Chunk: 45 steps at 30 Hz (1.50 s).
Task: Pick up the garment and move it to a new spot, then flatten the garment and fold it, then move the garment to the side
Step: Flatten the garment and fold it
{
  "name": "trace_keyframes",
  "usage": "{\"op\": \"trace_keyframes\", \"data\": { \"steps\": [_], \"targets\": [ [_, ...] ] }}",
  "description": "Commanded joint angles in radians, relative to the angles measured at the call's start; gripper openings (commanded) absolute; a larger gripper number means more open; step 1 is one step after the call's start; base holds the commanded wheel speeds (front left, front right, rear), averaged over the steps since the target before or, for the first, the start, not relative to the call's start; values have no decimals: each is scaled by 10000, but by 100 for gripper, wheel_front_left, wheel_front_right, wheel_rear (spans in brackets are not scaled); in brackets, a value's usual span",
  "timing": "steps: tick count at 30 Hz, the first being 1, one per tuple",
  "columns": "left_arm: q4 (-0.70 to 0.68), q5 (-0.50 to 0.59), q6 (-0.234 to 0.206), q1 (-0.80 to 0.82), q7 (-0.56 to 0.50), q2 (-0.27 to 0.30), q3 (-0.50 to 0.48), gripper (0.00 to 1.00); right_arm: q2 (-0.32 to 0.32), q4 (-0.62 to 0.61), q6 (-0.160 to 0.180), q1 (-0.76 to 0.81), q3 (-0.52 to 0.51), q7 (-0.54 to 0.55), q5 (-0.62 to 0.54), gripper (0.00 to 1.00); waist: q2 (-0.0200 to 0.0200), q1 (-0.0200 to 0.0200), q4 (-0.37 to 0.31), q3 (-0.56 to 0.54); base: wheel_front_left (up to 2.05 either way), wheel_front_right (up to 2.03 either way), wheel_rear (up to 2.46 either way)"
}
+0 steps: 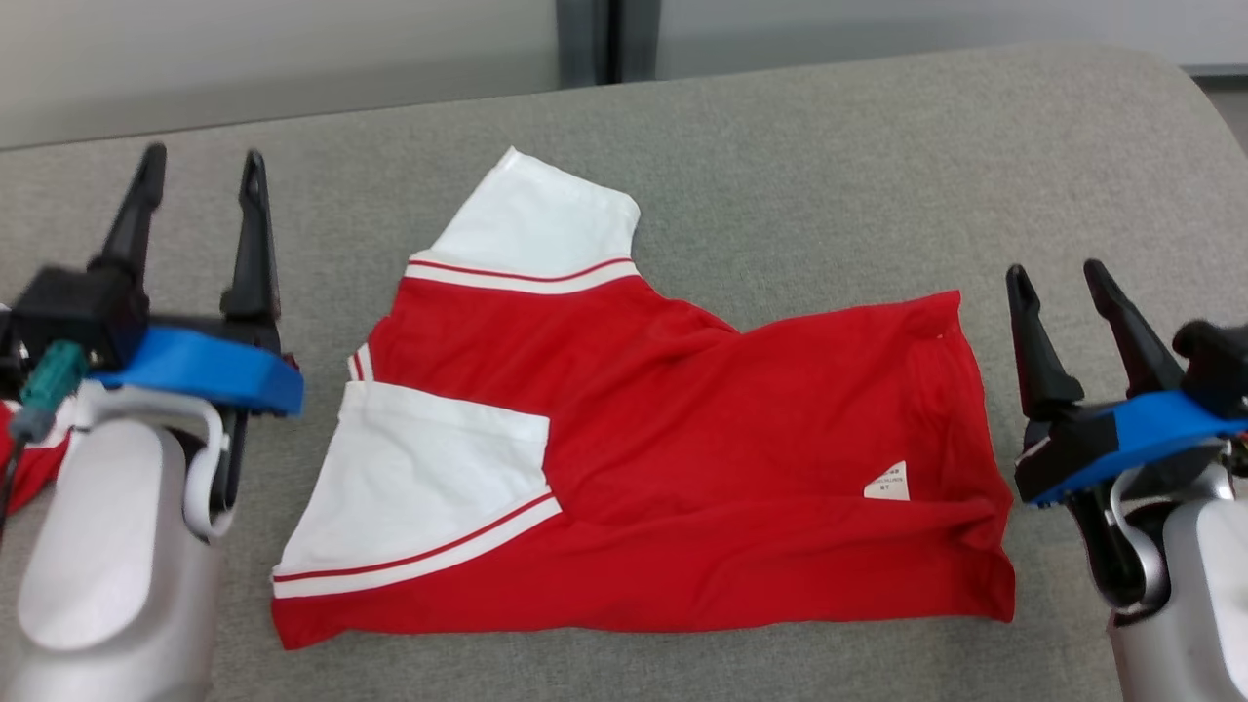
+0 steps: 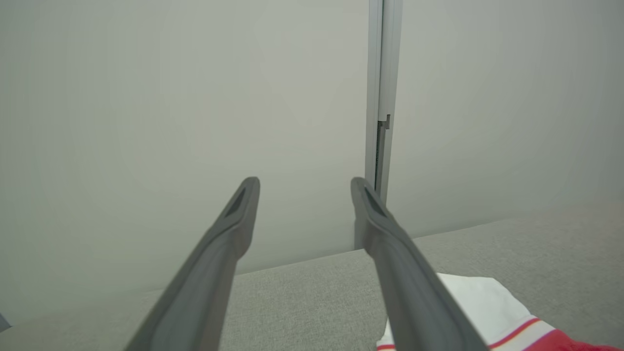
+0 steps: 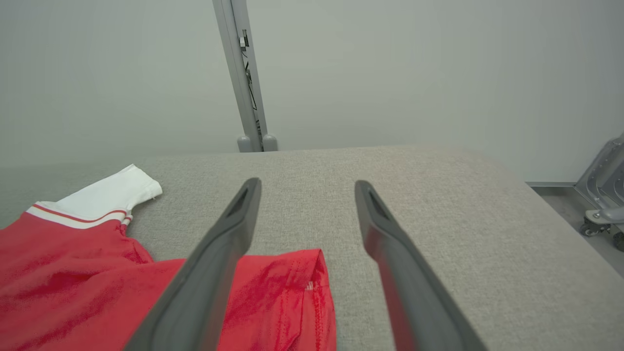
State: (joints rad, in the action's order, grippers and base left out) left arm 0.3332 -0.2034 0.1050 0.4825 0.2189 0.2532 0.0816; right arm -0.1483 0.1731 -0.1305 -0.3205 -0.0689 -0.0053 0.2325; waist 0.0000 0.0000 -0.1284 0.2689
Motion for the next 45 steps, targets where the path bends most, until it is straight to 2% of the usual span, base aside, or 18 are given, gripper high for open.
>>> {"op": "trace_keyframes", "data": {
  "steps": [1,5,8,9,19,28,39,40,41,42,45],
  "targets": [
    [128,-12,48,378,-115,103,93,100,-84,15,-5,-259,77,137,85,100,0,0,-15,152,0,0,0],
    [1148,-289,227,2532,-1169,572,782,100,-274,159,-5,-1234,681,875,312,100,0,0,-416,906,0,0,0],
    [1552,-379,265,3235,-1538,732,1207,100,-297,268,-5,-1520,897,1068,411,100,0,0,-579,1159,0,0,0],
    [1913,-622,267,3843,-1941,848,1849,100,-293,361,-5,-1769,1115,1176,521,100,0,0,-740,1394,0,0,0],
    [3336,-2535,251,6262,-3586,1840,5095,100,-217,886,-5,-2634,1975,1004,993,100,0,0,-1522,2475,0,0,0],
    [4263,-4088,251,7208,-4756,2332,6985,100,-122,1258,-5,-3203,2590,656,1333,100,0,0,-2213,3021,0,0,0],
    [5201,-5552,250,7322,-5903,2473,8229,100,-216,1565,-5,-3601,2947,419,1559,100,0,0,-2562,3264,0,0,0],
    [5192,-5710,251,7295,-5987,2475,8330,87,-230,1590,-5,-3596,2969,423,1568,100,0,0,-2568,3259,0,0,0],
    [5168,-5832,256,7315,-5981,2480,8401,36,-255,1613,-5,-3606,2982,445,1586,100,0,0,-2561,3244,0,0,0],
    [5139,-5875,256,7374,-5907,2502,8478,0,-288,1631,-5,-3623,3003,491,1614,100,0,0,-2549,3218,0,0,0],
    [5130,-5986,249,7534,-5613,2591,8710,0,-382,1699,-5,-3696,3161,768,1784,100,0,0,-2493,3098,0,0,0]
  ]
}}
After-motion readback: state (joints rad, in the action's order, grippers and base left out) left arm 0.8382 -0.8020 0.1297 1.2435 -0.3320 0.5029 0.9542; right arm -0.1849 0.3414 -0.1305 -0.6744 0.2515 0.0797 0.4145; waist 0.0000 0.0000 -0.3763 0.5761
